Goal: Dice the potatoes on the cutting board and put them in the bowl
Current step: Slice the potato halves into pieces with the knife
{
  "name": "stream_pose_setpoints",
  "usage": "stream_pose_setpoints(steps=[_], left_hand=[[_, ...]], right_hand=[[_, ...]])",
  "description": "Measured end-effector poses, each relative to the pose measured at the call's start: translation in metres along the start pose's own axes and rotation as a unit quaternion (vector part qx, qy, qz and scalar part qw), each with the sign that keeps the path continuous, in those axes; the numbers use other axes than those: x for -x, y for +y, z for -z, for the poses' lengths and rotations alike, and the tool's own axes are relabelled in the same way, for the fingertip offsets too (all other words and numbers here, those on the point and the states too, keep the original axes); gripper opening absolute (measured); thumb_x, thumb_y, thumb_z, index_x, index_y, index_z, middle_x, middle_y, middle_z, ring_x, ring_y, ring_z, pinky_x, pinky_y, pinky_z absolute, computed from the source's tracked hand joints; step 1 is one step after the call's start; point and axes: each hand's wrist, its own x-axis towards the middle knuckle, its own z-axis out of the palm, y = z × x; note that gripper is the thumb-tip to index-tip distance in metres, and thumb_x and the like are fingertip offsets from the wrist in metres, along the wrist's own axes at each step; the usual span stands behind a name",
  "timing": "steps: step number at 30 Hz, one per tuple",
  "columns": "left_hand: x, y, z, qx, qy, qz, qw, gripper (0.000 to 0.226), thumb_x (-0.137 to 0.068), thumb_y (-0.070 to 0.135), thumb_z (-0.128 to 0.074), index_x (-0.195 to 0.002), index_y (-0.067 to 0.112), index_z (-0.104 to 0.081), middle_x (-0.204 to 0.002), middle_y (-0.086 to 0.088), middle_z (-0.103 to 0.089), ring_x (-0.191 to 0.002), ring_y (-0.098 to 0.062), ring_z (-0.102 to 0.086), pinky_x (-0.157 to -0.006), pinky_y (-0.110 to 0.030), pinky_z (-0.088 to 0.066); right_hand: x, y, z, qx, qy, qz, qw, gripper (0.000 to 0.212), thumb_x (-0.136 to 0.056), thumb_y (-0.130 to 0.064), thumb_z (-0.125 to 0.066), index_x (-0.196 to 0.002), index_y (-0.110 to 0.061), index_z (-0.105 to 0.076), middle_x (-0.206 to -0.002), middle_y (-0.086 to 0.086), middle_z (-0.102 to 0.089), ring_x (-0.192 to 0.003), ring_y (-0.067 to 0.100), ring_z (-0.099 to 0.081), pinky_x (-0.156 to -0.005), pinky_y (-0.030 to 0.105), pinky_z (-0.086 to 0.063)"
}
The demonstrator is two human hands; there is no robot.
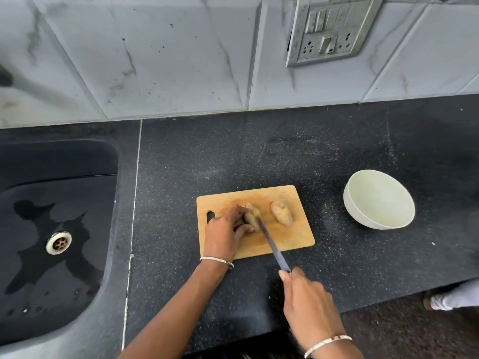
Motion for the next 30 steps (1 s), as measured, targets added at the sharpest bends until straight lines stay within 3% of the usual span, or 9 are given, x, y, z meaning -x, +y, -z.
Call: stream_pose_setpoints(steps=[2, 6, 14, 20, 24, 27, 30], left_hand=[[0.001, 0.0, -0.001, 0.002, 0.007, -0.002, 1.0, 0.034, -0.075, 0.017, -0.08, -0.105, 0.018, -0.065, -0.085, 0.011, -0.073, -0.088, -0.003, -0.069, -0.082, -0.032, -0.057], [0.001, -0.001, 0.0, 0.007, 0.012, 0.002, 1.0, 0.034, -0.074, 0.02, -0.081, -0.104, 0.016, -0.066, -0.087, 0.01, -0.074, -0.089, 0.001, -0.068, -0.084, -0.027, -0.056], [0.005, -0.006, -0.004, 0.054, 0.019, 0.03, 0.998, 0.036, -0.075, 0.015, -0.08, -0.11, 0.017, -0.071, -0.099, 0.012, -0.073, -0.09, 0.002, -0.068, -0.088, -0.028, -0.056], [0.005, -0.007, -0.005, 0.054, 0.028, 0.029, 0.998, 0.036, -0.074, 0.013, -0.08, -0.109, 0.016, -0.072, -0.101, 0.009, -0.073, -0.087, 0.007, -0.066, -0.087, -0.012, -0.05], [0.004, -0.004, -0.003, 0.034, 0.041, 0.022, 0.998, 0.031, -0.075, 0.011, -0.08, -0.105, 0.014, -0.074, -0.094, 0.008, -0.074, -0.086, 0.003, -0.067, -0.086, 0.002, -0.037], [0.004, -0.005, -0.004, 0.032, 0.056, 0.019, 0.998, 0.029, -0.075, 0.011, -0.079, -0.103, 0.017, -0.075, -0.093, 0.008, -0.075, -0.086, 0.002, -0.067, -0.091, -0.02, -0.048], [0.004, -0.009, -0.006, 0.013, 0.062, 0.015, 0.998, 0.027, -0.076, 0.009, -0.078, -0.101, 0.02, -0.075, -0.091, 0.009, -0.075, -0.085, -0.006, -0.069, -0.095, -0.038, -0.049]], right_hand=[[-0.005, -0.005, 0.002, -0.029, 0.025, 0.004, 0.999, 0.034, -0.099, -0.049, -0.015, -0.09, -0.025, -0.037, -0.072, -0.004, -0.053, -0.083, 0.027, -0.066, -0.057, 0.034, -0.037], [-0.028, -0.021, -0.007, -0.024, 0.047, 0.01, 0.999, 0.037, -0.101, -0.047, -0.018, -0.1, -0.019, -0.043, -0.089, 0.006, -0.064, -0.089, 0.033, -0.065, -0.058, 0.038, -0.037], [-0.045, -0.035, -0.014, -0.013, 0.042, 0.011, 0.999, 0.038, -0.103, -0.046, -0.019, -0.109, -0.018, -0.045, -0.098, 0.008, -0.065, -0.094, 0.033, -0.064, -0.059, 0.035, -0.035], [-0.05, -0.037, -0.015, 0.006, 0.034, 0.016, 0.999, 0.037, -0.103, -0.045, -0.02, -0.108, -0.016, -0.044, -0.099, 0.008, -0.065, -0.094, 0.033, -0.065, -0.059, 0.034, -0.036], [-0.057, -0.037, -0.014, 0.016, 0.041, 0.031, 0.999, 0.037, -0.103, -0.044, -0.021, -0.108, -0.016, -0.045, -0.098, 0.009, -0.065, -0.093, 0.033, -0.065, -0.058, 0.033, -0.036], [-0.072, -0.045, -0.014, -0.004, 0.038, 0.034, 0.999, 0.037, -0.103, -0.042, -0.025, -0.109, -0.014, -0.049, -0.099, 0.01, -0.066, -0.095, 0.034, -0.065, -0.06, 0.033, -0.037], [-0.087, -0.057, -0.017, 0.001, 0.036, 0.031, 0.999, 0.038, -0.104, -0.042, -0.028, -0.113, -0.012, -0.05, -0.104, 0.012, -0.067, -0.099, 0.035, -0.064, -0.064, 0.034, -0.038]])
